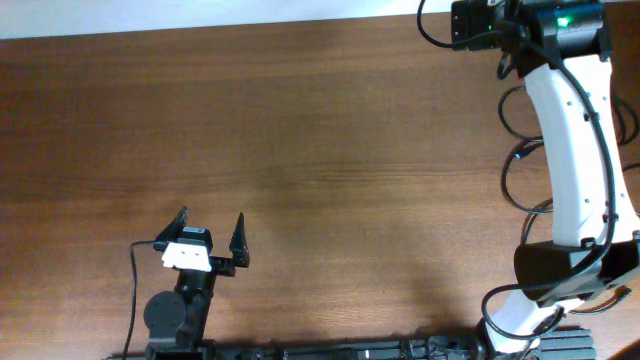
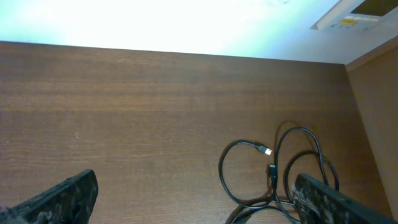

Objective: Untangle cables

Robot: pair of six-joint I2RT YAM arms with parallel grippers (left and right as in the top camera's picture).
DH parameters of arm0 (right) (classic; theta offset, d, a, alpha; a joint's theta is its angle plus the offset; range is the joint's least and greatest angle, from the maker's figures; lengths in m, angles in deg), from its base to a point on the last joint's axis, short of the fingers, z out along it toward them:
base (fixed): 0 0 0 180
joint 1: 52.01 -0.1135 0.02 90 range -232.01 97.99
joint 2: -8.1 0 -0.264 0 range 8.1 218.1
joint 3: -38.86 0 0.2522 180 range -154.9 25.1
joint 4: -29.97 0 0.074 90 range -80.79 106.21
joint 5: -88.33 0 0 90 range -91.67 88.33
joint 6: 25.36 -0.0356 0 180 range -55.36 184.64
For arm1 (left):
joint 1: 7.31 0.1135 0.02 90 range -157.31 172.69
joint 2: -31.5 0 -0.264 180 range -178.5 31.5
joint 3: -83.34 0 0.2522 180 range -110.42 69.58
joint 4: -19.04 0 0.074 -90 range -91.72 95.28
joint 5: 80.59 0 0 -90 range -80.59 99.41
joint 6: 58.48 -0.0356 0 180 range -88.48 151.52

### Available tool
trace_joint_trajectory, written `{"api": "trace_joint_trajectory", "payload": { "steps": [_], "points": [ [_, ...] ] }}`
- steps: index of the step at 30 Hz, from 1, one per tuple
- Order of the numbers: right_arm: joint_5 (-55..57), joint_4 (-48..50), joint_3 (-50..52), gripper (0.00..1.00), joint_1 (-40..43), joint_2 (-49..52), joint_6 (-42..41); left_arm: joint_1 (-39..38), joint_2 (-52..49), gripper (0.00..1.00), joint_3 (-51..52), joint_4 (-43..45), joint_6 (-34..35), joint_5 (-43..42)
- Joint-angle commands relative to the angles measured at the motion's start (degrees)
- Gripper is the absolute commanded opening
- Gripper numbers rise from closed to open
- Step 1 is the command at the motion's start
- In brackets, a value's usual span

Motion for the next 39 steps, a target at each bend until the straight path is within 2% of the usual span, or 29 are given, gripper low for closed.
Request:
{"api": "trace_joint_trajectory", "payload": {
  "steps": [1,24,39],
  "points": [
    [0.90,-0.07,-0.57,0.99,-0.50,0.15,-0.24,0.35,0.55,0.99,0.13,-0.39,-0.50,0.85],
    [0.90,-0.24,-0.57,0.99,-0.52,0.35,-0.24,0.35,0.55,0.99,0.13,-0.42,-0.50,0.85],
    [0.94,-0.26,-0.57,0.99,-0.50,-9.20,-0.24,0.35,0.55,0.99,0.13,-0.42,-0.50,0.85]
  ]
}}
